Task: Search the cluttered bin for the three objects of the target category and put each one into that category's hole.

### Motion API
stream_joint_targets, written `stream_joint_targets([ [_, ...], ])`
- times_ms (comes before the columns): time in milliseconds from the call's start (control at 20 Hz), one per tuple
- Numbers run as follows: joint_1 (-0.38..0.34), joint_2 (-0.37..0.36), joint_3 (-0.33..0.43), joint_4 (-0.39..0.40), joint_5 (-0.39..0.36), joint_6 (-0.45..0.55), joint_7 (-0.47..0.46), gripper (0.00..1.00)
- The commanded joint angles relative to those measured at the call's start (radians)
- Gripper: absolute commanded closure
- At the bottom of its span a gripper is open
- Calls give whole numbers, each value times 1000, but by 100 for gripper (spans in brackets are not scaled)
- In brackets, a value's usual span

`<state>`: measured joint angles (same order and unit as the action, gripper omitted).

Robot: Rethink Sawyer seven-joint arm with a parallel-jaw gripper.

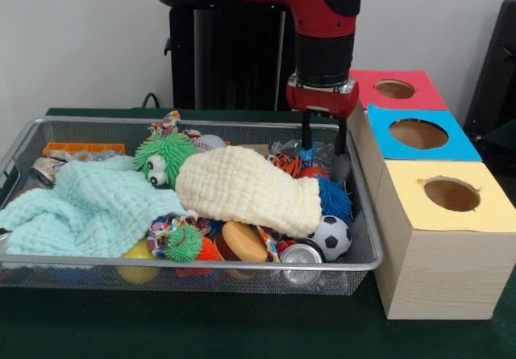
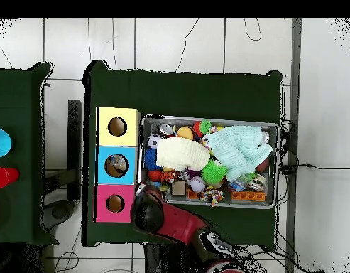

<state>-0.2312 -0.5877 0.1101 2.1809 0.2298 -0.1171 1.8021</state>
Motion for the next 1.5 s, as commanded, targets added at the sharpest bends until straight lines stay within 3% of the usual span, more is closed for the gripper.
stream_joint_targets([
  [50, 24, 106, -77, -103, 41, -27, 172, 0],
  [300, 89, 82, -145, -85, 136, 65, 218, 0],
  [600, 101, 54, -192, -79, 174, 78, 211, 0],
  [1250, 92, 30, -189, -74, 169, 98, 192, 0],
  [1500, 65, 56, -154, -74, 139, 65, 184, 0],
])
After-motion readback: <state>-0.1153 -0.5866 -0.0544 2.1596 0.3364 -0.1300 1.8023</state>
